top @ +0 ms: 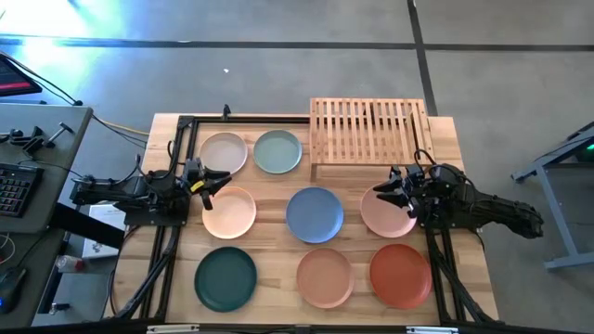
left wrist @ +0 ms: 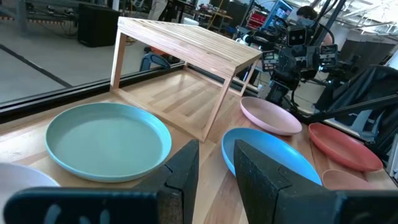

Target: Place and stack plates onto a shelf

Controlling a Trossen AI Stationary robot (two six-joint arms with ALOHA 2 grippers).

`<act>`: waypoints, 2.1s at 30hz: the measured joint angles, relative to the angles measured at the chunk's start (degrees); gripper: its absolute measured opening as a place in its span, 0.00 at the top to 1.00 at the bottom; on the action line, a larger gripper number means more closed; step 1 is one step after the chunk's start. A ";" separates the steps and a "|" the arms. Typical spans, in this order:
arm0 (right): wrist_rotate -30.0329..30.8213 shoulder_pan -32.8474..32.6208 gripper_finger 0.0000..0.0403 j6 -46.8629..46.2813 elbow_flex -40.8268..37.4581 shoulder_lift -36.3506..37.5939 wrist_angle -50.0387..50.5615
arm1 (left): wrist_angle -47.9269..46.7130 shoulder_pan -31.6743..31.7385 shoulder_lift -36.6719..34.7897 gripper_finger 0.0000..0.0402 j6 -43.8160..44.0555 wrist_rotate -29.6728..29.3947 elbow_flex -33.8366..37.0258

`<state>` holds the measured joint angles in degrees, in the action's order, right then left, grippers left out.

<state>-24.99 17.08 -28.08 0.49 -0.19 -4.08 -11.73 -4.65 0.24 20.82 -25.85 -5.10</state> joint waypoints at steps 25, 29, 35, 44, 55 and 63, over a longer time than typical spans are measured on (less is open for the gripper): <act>0.13 0.00 0.70 0.00 -0.01 -0.01 0.00 | 0.02 0.01 0.01 0.78 20.67 -0.32 0.00; 0.42 0.00 0.70 0.00 0.00 -0.02 0.00 | 0.60 0.01 0.01 0.78 21.05 -0.38 0.00; 2.50 0.01 0.70 0.01 -0.02 0.00 0.07 | 1.78 0.01 -0.01 0.78 21.72 -0.69 0.00; 3.87 0.02 0.70 -0.51 -0.01 -0.01 0.09 | 1.99 0.02 0.00 0.78 24.53 -4.07 0.00; 3.87 0.00 0.70 -0.46 -0.02 -0.09 0.07 | 2.79 0.03 0.00 0.78 24.52 -4.76 0.00; 4.13 0.01 0.70 -6.00 -0.02 -0.11 0.22 | 7.07 0.01 0.01 0.78 24.62 -5.02 0.00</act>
<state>-20.87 17.10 -34.08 0.48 -0.30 -3.86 -4.66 -4.64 0.25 45.44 -30.87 -5.10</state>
